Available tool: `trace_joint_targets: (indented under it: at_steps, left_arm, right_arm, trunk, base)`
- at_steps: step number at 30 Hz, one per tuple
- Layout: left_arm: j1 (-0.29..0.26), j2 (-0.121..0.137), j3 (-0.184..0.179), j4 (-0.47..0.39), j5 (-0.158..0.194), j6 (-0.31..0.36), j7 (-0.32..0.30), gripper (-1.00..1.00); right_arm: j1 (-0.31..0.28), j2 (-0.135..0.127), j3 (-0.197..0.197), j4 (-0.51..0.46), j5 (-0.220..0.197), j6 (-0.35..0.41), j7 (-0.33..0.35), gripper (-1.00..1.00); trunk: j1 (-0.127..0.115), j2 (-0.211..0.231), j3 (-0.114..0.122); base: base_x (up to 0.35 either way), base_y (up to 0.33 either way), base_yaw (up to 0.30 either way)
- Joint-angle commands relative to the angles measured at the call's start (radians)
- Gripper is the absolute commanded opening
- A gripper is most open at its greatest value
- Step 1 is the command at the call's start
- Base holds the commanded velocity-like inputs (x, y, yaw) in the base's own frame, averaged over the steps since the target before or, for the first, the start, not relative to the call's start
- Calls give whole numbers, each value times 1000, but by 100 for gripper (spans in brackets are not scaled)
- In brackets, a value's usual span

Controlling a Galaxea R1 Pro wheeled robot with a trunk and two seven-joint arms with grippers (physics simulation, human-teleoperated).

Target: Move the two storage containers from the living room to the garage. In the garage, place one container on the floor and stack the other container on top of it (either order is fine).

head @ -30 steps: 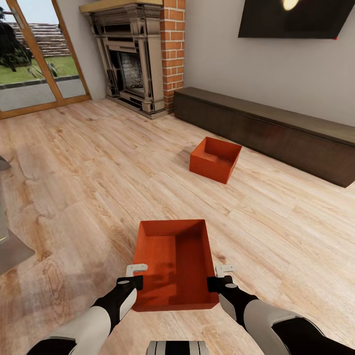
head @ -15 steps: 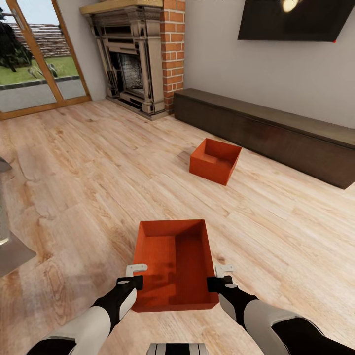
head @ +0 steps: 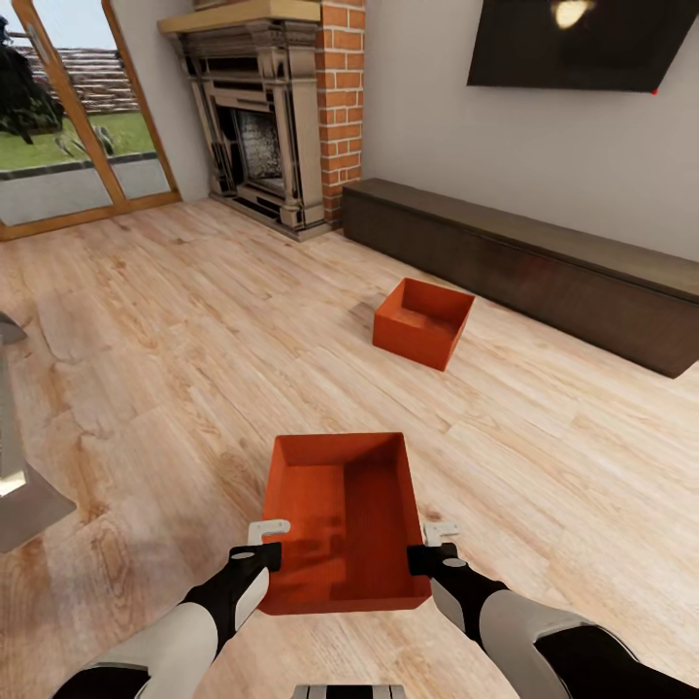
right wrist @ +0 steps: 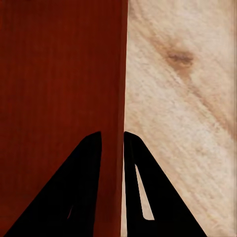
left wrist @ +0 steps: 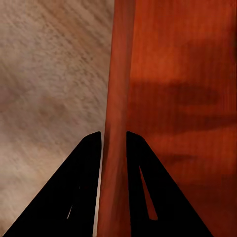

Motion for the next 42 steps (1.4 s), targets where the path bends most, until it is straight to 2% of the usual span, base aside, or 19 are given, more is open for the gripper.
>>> trace_joint_targets:
  at_steps: [1, 42]
  left_arm:
    - [0, 1, -3, -2, -5, 8, 12, -100]
    - [0, 1, -3, -4, -5, 8, 11, -100]
  right_arm:
    - [-1, -2, 3, 1, -14, -5, -8, -100]
    - [-1, 0, -1, 1, -17, 1, -10, -100]
  trunk:
    - [-4, 7, 3]
    - [-161, 294, 131]
  base:
    - [0, 0, 0]
    - [0, 0, 0]
